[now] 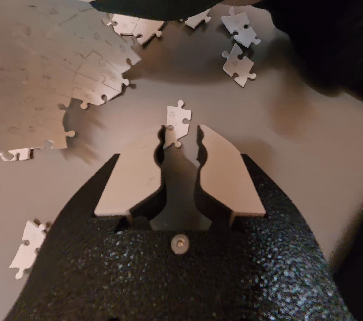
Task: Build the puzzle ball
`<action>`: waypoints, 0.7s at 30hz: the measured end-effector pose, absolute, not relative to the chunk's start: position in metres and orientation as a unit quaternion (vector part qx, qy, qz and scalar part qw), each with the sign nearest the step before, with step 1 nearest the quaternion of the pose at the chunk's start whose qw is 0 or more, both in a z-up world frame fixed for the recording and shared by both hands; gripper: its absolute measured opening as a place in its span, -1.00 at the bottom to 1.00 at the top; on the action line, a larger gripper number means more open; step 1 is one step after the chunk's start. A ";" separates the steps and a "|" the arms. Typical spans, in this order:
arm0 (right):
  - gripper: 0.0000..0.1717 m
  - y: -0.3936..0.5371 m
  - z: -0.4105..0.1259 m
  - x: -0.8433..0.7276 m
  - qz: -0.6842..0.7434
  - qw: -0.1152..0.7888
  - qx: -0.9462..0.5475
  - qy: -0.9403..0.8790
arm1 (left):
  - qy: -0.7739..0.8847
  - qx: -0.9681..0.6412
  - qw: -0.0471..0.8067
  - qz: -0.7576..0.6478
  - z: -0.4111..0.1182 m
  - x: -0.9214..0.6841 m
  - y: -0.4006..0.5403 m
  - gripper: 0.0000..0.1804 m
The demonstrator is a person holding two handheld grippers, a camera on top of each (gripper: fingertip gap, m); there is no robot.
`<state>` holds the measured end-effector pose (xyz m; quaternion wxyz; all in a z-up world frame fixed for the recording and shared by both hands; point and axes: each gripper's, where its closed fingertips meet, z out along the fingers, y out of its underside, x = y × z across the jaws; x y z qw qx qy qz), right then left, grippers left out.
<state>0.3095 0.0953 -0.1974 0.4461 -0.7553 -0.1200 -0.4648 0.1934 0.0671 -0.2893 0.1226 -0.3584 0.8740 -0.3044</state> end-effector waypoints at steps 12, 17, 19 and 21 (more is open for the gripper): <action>-0.91 0.095 -0.196 0.310 -0.472 0.440 -0.755 -0.118 | 0.744 -0.526 0.217 -0.350 -0.272 0.221 0.099 -0.78; -0.91 0.096 -0.196 0.311 -0.482 0.431 -0.756 -0.103 | 0.675 -0.582 0.292 -0.346 -0.259 0.245 0.129 -0.78; -0.91 0.098 -0.197 0.312 -0.483 0.427 -0.759 -0.093 | 0.672 -0.593 0.294 -0.331 -0.265 0.251 0.131 -0.78; -0.91 0.098 -0.198 0.312 -0.482 0.420 -0.765 -0.082 | 0.671 -0.605 0.290 -0.316 -0.269 0.256 0.133 -0.78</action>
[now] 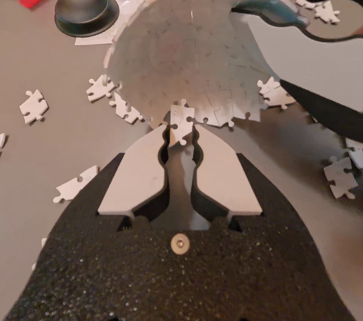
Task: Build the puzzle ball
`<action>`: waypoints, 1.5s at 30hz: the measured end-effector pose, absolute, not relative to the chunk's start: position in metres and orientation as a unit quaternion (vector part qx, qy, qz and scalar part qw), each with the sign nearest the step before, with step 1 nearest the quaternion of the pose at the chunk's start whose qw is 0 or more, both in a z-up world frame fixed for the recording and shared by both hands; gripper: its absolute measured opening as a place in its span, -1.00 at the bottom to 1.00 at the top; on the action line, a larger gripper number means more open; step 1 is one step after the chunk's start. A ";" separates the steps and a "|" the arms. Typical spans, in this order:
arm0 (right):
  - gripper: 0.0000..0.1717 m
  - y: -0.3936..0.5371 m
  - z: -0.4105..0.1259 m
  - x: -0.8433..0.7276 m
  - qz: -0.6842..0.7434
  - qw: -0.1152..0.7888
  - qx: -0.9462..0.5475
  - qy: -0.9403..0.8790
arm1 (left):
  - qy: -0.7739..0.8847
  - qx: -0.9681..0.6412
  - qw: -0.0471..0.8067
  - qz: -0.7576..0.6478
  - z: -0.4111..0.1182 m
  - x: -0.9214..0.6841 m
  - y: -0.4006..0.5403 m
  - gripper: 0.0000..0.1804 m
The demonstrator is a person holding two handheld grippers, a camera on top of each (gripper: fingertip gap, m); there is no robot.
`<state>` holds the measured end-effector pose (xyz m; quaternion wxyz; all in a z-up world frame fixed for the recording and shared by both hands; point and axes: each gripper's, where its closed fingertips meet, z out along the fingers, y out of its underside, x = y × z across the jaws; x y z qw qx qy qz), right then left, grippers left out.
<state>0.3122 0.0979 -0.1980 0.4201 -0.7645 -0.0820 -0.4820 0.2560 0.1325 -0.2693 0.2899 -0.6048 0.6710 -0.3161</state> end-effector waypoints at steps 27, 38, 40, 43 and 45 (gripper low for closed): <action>-0.90 0.096 -0.203 0.312 -0.473 0.385 -0.792 -0.034 | 0.709 -0.569 0.273 -0.313 -0.273 0.264 0.130 -0.73; -0.90 0.098 -0.201 0.309 -0.485 0.380 -0.786 -0.053 | 0.859 -0.345 0.287 -0.246 -0.281 0.252 0.141 -0.98; -0.90 0.098 -0.201 0.309 -0.486 0.380 -0.785 -0.054 | 0.858 -0.356 0.283 -0.239 -0.284 0.254 0.140 -0.98; -0.90 0.097 -0.202 0.309 -0.485 0.379 -0.787 -0.055 | 0.856 -0.360 0.289 -0.232 -0.287 0.255 0.139 -0.99; -0.90 0.097 -0.202 0.309 -0.484 0.379 -0.787 -0.055 | 0.850 -0.374 0.290 -0.231 -0.287 0.257 0.139 -1.00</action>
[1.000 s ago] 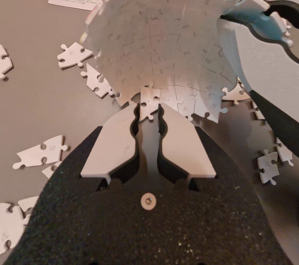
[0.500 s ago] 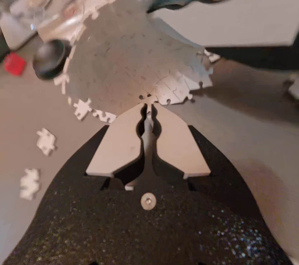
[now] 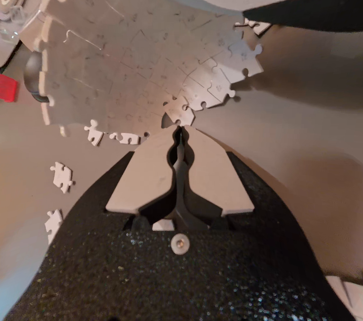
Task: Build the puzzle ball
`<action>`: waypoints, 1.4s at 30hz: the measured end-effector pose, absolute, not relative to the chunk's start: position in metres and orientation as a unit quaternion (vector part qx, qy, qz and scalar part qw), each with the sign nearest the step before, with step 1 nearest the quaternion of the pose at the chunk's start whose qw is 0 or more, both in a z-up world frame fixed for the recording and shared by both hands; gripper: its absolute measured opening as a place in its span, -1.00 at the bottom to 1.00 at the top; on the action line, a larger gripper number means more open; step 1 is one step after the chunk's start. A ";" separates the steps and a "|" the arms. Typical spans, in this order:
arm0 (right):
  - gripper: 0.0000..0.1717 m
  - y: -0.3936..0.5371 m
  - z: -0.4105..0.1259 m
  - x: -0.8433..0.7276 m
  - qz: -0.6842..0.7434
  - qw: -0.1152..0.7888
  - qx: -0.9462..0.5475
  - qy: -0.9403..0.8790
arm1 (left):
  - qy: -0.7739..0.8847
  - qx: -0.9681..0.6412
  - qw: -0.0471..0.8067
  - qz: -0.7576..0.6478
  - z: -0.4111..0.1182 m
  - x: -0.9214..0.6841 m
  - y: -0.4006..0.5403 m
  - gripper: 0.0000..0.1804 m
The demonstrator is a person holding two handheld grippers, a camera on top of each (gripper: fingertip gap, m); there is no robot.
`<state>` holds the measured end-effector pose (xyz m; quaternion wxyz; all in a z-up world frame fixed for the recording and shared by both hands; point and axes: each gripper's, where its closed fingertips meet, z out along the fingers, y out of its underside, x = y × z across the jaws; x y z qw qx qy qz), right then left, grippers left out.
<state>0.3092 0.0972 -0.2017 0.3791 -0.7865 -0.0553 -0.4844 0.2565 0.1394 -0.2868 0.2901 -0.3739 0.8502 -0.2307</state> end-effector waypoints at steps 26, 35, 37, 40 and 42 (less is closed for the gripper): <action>-0.90 0.099 -0.201 0.308 -0.492 0.374 -0.784 -0.064 | 0.824 -0.415 0.278 -0.268 -0.283 0.271 0.126 -1.00; -0.90 0.097 -0.203 0.309 -0.487 0.369 -0.790 -0.044 | 0.801 -0.462 0.278 -0.260 -0.286 0.274 0.130 -1.00; -0.90 0.097 -0.202 0.309 -0.489 0.367 -0.790 -0.042 | 0.792 -0.477 0.274 -0.265 -0.286 0.275 0.128 -1.00; -0.90 0.096 -0.203 0.309 -0.487 0.368 -0.792 -0.033 | 0.790 -0.480 0.273 -0.268 -0.286 0.275 0.127 -1.00; -0.90 0.095 -0.204 0.310 -0.485 0.366 -0.794 -0.024 | 0.778 -0.500 0.262 -0.275 -0.286 0.275 0.127 -1.00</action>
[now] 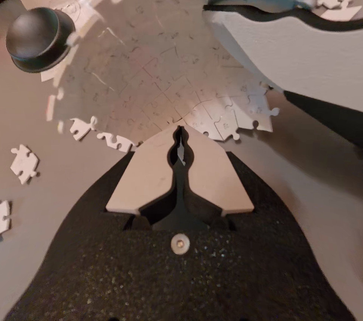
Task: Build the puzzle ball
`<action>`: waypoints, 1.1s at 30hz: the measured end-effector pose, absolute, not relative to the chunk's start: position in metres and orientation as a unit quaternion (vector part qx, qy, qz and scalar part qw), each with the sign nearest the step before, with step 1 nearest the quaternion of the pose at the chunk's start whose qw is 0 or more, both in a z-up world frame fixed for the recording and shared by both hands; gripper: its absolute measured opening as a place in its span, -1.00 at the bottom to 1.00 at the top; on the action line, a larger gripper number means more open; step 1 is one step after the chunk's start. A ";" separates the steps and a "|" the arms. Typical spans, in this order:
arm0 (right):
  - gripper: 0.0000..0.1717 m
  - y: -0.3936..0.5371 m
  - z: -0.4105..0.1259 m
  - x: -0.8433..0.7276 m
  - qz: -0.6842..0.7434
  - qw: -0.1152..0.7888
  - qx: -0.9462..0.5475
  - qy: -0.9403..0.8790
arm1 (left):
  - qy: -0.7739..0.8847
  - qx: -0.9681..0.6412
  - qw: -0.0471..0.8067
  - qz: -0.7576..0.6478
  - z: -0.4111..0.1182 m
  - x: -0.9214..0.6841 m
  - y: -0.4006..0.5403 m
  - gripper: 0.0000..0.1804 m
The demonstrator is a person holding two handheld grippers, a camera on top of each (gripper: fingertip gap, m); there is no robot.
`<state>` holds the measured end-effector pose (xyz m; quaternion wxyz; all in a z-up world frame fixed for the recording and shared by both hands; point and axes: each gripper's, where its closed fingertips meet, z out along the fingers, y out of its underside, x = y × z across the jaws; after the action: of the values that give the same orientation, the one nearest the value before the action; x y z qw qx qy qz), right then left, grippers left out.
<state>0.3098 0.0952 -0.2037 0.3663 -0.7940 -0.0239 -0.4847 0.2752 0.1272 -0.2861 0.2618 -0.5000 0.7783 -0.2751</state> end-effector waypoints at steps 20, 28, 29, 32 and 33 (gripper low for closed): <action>-0.90 0.096 -0.204 0.308 -0.496 0.357 -0.791 -0.022 | 0.802 -0.487 0.239 -0.251 -0.288 0.254 0.133 -1.00; -0.90 0.098 -0.202 0.306 -0.507 0.354 -0.785 -0.041 | 0.797 -0.485 0.254 -0.255 -0.280 0.258 0.141 -1.00; -0.90 0.099 -0.201 0.305 -0.510 0.354 -0.783 -0.045 | 0.794 -0.485 0.259 -0.259 -0.277 0.260 0.142 -1.00; -0.90 0.101 -0.201 0.304 -0.515 0.353 -0.780 -0.053 | 0.793 -0.474 0.279 -0.262 -0.272 0.267 0.142 -1.00; -0.90 0.101 -0.201 0.303 -0.516 0.353 -0.778 -0.055 | 0.794 -0.468 0.290 -0.257 -0.271 0.269 0.143 -1.00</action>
<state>0.3035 0.1011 -0.2006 0.3528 -0.7784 -0.0550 -0.5163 0.2695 0.1429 -0.2712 0.2902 -0.4682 0.7940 -0.2572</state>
